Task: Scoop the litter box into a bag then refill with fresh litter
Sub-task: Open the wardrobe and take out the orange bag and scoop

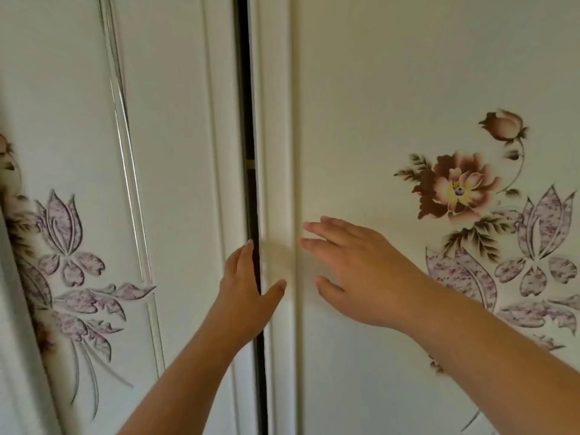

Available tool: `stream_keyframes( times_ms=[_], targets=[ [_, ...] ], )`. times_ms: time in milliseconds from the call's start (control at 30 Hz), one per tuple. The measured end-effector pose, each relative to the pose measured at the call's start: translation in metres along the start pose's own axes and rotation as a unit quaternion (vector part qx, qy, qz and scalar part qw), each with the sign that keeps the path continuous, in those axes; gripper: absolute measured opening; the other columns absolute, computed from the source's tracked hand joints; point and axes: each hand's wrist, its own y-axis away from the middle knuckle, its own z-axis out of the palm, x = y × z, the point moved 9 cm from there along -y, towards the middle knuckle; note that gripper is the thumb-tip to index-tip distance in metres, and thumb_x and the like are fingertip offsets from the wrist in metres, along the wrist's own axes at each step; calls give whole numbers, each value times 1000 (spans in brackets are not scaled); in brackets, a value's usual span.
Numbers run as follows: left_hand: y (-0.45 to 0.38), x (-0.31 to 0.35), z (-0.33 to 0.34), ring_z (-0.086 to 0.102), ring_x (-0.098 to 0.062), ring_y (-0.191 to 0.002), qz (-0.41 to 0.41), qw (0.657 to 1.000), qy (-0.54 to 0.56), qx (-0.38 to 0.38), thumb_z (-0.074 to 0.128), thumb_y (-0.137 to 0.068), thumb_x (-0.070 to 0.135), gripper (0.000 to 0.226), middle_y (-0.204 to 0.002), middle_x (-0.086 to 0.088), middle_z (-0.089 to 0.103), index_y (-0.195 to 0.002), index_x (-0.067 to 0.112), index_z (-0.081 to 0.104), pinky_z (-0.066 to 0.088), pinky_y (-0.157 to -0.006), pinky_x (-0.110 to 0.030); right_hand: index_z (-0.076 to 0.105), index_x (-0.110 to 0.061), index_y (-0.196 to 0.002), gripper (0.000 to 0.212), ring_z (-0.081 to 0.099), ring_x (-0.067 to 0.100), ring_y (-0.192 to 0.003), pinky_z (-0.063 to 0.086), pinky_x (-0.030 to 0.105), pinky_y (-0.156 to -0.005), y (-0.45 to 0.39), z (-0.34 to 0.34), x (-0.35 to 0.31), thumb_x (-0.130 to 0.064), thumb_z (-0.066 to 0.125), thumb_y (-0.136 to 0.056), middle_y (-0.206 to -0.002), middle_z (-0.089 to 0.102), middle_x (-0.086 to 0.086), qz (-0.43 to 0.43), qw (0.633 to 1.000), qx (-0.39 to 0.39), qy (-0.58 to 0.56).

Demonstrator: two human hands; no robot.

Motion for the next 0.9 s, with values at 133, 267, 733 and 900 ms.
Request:
stream_keyframes(
  times_ms=[133, 267, 733, 900],
  targets=[
    [6, -40, 23, 39, -10, -147, -58, 989, 132, -2, 70, -92, 50, 95, -164, 13, 24, -163, 35, 10, 41, -118, -43, 10, -36, -162, 68, -11, 10, -156, -1, 34, -124, -21, 31, -19, -47, 40, -102, -170, -5, -14, -23, 999, -29, 17],
    [3, -67, 60, 53, -17, -138, -98, 983, 140, -63, 64, -86, 69, 89, -154, 3, 50, -156, 24, 33, 47, -113, -44, 8, -35, -162, 70, -18, 12, -155, -1, 40, -127, -36, 54, -26, -43, 42, -101, -169, -11, -13, -29, 998, -43, 46],
    [-3, -80, 72, 43, -6, -57, -50, 994, 91, -45, 59, -101, 45, 30, -68, 12, 44, -81, 29, 42, 34, -54, -15, -1, -28, -163, 82, -30, 12, -151, 1, 49, -127, -36, 87, -18, -46, 47, -99, -165, -26, -14, 51, 991, -82, 89],
    [-6, -75, 77, 51, 4, -58, -29, 993, 96, -60, 60, -102, 42, 19, -72, 18, 48, -96, 30, 46, 39, -55, -4, -4, -30, -162, 82, -31, 12, -150, 2, 49, -127, -34, 88, -13, -47, 47, -99, -164, -28, -16, 70, 990, -86, 85]
  ],
)
